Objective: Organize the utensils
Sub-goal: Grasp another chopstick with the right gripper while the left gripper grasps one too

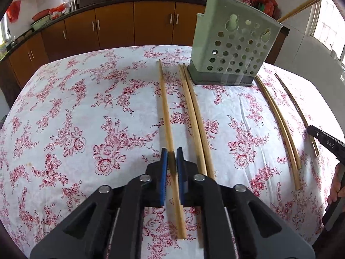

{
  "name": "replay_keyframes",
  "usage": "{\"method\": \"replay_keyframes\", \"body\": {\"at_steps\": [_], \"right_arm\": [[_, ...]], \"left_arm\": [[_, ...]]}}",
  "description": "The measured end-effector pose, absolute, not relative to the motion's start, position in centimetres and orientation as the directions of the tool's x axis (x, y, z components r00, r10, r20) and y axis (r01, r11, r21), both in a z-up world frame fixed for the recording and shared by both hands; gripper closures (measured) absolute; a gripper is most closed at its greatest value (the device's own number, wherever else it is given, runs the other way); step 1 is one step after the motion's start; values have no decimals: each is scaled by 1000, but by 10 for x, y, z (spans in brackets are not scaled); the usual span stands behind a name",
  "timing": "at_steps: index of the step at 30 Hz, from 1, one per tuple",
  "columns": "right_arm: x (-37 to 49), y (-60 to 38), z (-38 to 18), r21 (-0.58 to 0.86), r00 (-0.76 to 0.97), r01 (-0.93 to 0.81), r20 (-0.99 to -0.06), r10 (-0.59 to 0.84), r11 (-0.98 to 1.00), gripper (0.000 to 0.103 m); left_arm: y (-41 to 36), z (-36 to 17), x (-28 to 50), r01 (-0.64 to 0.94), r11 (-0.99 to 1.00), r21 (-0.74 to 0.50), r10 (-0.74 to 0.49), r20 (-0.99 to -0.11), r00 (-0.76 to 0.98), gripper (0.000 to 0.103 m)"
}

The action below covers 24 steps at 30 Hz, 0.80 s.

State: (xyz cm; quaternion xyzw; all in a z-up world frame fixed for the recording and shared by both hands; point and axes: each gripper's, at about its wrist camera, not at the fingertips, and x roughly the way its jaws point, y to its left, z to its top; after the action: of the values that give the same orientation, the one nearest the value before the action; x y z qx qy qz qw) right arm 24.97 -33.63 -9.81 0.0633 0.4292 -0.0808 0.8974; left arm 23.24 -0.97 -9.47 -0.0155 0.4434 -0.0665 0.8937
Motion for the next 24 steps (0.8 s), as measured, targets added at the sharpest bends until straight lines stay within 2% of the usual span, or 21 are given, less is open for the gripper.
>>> {"method": "replay_keyframes", "body": {"at_steps": [10,24], "right_arm": [[253,-316,-100,77,634,114,-773,-13,991,95],[256,-308,-100,56,632,86,-775,-10,995,95]], "left_arm": [[68,-93,251,-99,991,-89,-12,-799,602,95],[57,-95,247,-33,997,-62,-27,-776,630,93]]}}
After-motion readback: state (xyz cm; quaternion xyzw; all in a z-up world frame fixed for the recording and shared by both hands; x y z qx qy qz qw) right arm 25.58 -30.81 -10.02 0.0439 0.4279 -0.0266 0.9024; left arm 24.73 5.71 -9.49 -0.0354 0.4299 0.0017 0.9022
